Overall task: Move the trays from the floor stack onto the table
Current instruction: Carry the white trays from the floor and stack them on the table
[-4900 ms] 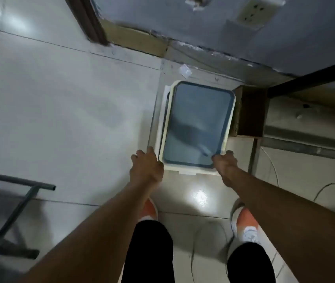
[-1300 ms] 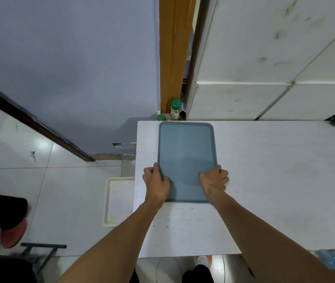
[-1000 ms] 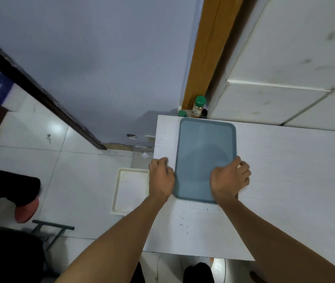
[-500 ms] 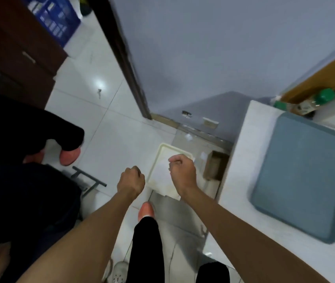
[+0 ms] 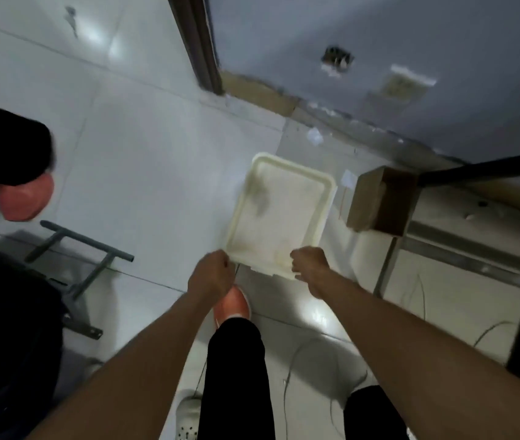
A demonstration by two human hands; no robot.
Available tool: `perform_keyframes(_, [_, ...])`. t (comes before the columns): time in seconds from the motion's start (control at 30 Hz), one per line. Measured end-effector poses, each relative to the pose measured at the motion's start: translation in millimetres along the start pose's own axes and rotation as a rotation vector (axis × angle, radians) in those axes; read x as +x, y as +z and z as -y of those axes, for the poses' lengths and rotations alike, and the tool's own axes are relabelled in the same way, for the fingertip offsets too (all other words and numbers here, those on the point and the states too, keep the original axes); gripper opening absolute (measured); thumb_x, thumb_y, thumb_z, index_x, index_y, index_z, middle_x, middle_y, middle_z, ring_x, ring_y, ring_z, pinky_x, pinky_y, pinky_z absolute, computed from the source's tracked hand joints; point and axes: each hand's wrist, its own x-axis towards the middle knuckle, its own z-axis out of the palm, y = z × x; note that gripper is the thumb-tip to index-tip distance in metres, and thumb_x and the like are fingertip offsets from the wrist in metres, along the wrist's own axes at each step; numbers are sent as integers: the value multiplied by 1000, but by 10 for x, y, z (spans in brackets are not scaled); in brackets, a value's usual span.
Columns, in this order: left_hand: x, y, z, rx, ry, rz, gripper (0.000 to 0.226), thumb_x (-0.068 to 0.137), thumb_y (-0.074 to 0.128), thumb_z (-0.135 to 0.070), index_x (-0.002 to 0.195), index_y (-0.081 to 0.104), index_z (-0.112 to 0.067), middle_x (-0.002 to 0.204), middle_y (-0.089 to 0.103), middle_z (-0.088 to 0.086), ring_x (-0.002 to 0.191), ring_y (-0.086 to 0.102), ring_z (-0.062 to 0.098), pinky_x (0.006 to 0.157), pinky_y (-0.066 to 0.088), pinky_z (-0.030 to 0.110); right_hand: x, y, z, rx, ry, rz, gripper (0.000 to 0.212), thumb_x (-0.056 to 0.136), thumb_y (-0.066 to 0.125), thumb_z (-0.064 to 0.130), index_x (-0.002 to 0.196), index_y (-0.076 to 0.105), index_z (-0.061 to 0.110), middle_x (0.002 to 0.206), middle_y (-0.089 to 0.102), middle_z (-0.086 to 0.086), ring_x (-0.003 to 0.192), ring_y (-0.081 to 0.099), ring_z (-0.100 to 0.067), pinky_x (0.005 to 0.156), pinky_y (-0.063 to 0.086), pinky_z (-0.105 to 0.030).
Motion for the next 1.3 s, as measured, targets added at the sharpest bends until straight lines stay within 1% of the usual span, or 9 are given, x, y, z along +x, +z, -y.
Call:
perform_keyframes(0.3, [1248, 657, -16, -102, -88, 5, 60, 92, 43, -24, 147, 26, -10, 148, 33, 14, 133, 40, 33, 107, 39, 46, 1151, 197, -97, 171, 5, -262, 67, 89, 50, 24, 149, 24, 12, 151, 33, -8, 132, 41, -32, 106, 36, -41])
perform_keyframes(0.47, [1357, 820, 5, -269, -178, 36, 63, 89, 48, -24, 147, 26, -15, 147, 27, 10, 131, 39, 33, 108, 37, 47, 1341, 206, -214, 187, 47, -221, 60, 90, 50, 30, 145, 31, 14, 144, 30, -7, 114, 44, -28, 86, 35, -40])
perform_keyframes(0.6, [1277, 697, 30, -360, -216, 48, 56, 91, 48, -25, 143, 31, -15, 144, 34, 11, 122, 46, 32, 98, 41, 40, 1255, 224, -256, 280, 81, -240, 60, 85, 55, 33, 138, 35, 13, 135, 39, -9, 100, 40, -24, 99, 39, -44])
perform_keyframes(0.7, [1138, 569, -25, -426, -223, 46, 51, 92, 47, -22, 140, 33, -12, 141, 41, 11, 104, 44, 23, 84, 34, 31, 1075, 225, -205, 327, 83, -246, 57, 83, 54, 28, 134, 36, 12, 133, 44, -7, 110, 47, -27, 101, 40, -45])
perform_keyframes(0.83, [809, 344, -206, -516, -265, 32, 58, 92, 49, -24, 144, 27, -9, 146, 37, 12, 121, 45, 29, 87, 30, 32, 681, 113, -62, 314, 79, -274, 57, 84, 55, 27, 135, 39, 9, 135, 47, -11, 116, 50, -31, 100, 41, -44])
perform_keyframes(0.93, [505, 103, -382, -587, -262, -31, 53, 91, 50, -23, 140, 33, -6, 135, 45, 12, 102, 43, 22, 84, 31, 30, 294, -72, 111, 295, 55, -291, 58, 84, 56, 27, 136, 38, 7, 138, 45, -13, 122, 49, -34, 103, 41, -46])
perform_keyframes(1.1, [-189, -426, -810, -697, -262, -223, 47, 88, 49, -19, 125, 44, 9, 112, 58, 28, 93, 58, 37, 77, 49, 44, -586, -474, 571, 252, -142, -331, 61, 80, 53, 17, 138, 38, 7, 138, 46, -15, 123, 50, -36, 104, 42, -51])
perform_keyframes(1.2, [-696, -831, -1154, -803, -209, -332, 23, 90, 47, -16, 108, 41, -3, 88, 50, 11, 75, 47, 23, 58, 37, 29, -1185, -726, 869, 268, -263, -345, 62, 71, 49, 26, 130, 41, 11, 129, 52, -14, 113, 55, -37, 100, 45, -54])
perform_keyframes(1.3, [-1277, -1272, -1513, -858, -157, -437, 24, 90, 49, -17, 108, 39, -6, 98, 51, 12, 81, 53, 29, 69, 45, 33, -1961, -1082, 1147, 260, -375, -348, 61, 69, 49, 32, 126, 41, 12, 126, 53, -13, 111, 55, -38, 97, 47, -53])
